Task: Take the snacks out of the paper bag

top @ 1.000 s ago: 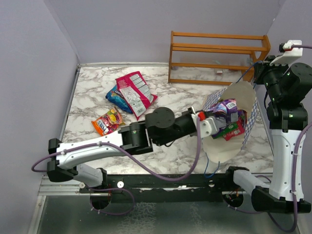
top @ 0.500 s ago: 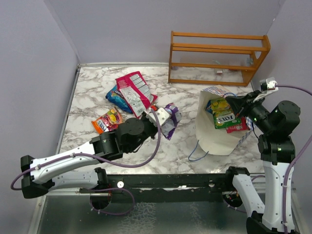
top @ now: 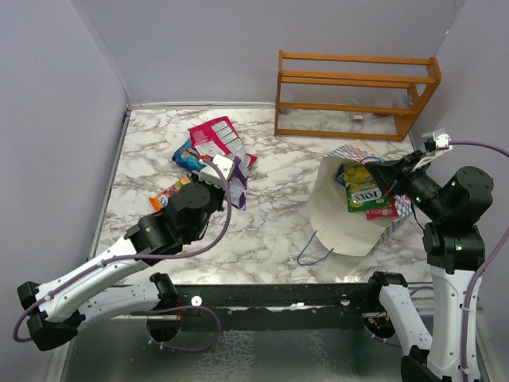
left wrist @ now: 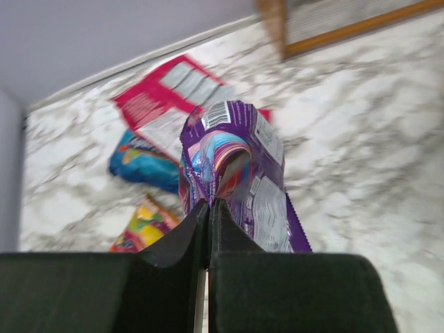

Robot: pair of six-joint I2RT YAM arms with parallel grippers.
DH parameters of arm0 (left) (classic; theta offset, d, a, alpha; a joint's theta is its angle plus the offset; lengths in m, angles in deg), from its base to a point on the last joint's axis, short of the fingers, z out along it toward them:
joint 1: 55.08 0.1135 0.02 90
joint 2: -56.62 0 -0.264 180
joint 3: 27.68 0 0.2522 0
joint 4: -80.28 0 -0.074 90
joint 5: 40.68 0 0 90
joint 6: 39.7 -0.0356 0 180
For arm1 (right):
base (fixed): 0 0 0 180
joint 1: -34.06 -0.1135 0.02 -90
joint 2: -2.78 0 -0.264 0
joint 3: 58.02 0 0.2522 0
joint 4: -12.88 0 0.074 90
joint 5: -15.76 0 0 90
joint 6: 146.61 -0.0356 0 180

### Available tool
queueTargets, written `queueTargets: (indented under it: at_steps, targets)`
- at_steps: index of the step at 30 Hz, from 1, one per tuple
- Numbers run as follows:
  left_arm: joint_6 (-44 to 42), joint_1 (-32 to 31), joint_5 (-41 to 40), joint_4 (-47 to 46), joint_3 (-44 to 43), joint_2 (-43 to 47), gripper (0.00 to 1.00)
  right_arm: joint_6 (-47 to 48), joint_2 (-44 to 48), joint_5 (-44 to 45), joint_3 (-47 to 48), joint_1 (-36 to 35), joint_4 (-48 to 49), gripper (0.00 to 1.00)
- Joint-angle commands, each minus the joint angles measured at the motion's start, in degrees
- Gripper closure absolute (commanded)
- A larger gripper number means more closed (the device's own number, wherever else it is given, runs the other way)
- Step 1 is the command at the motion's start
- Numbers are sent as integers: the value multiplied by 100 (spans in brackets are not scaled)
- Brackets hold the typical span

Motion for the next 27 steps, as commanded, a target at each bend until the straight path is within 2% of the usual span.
queueTargets:
  at_steps: [1, 5, 7, 9, 14, 20, 21, 26, 27]
  targets:
    - [108, 1278, -211, -346, 94, -213, 100, 36, -58, -113, 317, -18, -111, 98]
    - [1002, 3182, 1963, -576, 28, -690, 100, -1, -137, -159, 391, -18, -58, 98]
    - [1431, 3844, 2699, -776, 24, -973, 100, -2, -147, -128, 443, -18, -79, 98]
    - [1761, 4103, 2865, -898, -26, -1217, 100, 13, -149, -110, 501, -18, -115, 98]
    - [2150, 4253, 2908, -1442, 145, -1527, 100, 18, -157, -87, 552, -18, -145, 98]
    - [1722, 4475, 2617, -1668, 588, -1973, 99, 17, -175, -112, 609, -18, -177, 98]
    - [1695, 4525, 2474, -1663, 667, -2059, 94, 14, -175, -120, 618, -18, -173, 98]
    - [1985, 4819, 2529, -1303, 581, -2221, 34, -16, -189, -141, 606, -18, -124, 98]
    - [1978, 4819, 2597, -1313, 590, -2164, 26, -20, -192, -153, 604, -18, -120, 98]
